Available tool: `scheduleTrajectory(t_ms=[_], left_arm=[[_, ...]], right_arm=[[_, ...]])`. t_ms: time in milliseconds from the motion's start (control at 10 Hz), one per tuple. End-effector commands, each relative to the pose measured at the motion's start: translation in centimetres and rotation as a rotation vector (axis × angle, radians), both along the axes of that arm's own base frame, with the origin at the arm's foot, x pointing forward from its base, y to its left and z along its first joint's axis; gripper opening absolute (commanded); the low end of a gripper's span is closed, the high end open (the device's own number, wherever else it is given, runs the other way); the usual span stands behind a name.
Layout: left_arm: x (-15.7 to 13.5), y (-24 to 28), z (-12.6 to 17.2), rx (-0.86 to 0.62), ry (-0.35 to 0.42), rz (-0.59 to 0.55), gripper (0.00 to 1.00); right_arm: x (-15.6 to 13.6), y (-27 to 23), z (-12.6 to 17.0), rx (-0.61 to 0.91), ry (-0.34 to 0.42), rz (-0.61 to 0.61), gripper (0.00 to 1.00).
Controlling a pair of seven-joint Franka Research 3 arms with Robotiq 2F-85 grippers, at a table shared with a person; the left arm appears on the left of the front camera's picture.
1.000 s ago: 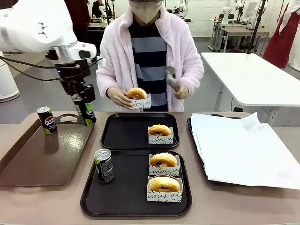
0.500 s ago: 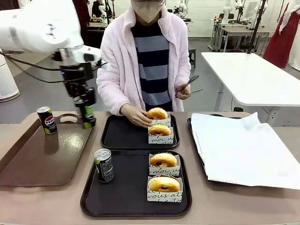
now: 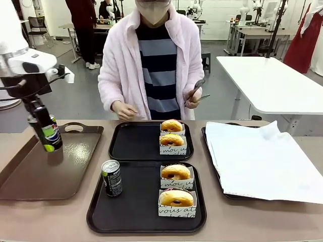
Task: Set up donuts and drinks on trays.
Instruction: Pick up one Pepsi coke from the Handle tray and place it on the Flat Tray without a Pepsi coke.
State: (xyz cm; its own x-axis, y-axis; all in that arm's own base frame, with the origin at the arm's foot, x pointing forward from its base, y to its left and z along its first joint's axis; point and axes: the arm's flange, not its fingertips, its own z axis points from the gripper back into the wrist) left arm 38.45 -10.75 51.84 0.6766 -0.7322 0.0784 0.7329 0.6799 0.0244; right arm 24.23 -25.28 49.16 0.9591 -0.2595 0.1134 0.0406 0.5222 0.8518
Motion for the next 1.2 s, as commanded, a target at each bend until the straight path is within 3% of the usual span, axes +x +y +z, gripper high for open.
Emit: scheduleTrajectory(t_ms=[0,400,500,800,1100], left_arm=[[5.2,-4.0,-0.4,0.037,-0.02,0.054,0.58],[14.8,-11.2,-2.0,0.04,-0.024,0.136,0.58],[16.9,-12.4,-2.6,0.017,0.01,0.144,0.58],[18.7,-16.1,-6.2,0.004,0.043,0.179,0.58],[18.3,-19.0,-9.6,0.045,0.034,0.178,0.58]], right_arm=[[0.1,-0.1,0.1,0.019,-0.022,0.002,1.0],[0.1,-0.1,0.1,0.019,-0.022,0.002,1.0],[0.1,-0.1,0.1,0.019,-0.022,0.002,1.0],[0.1,-0.1,0.1,0.019,-0.022,0.002,1.0],[0.1,-0.1,0.1,0.019,-0.022,0.002,1.0]])
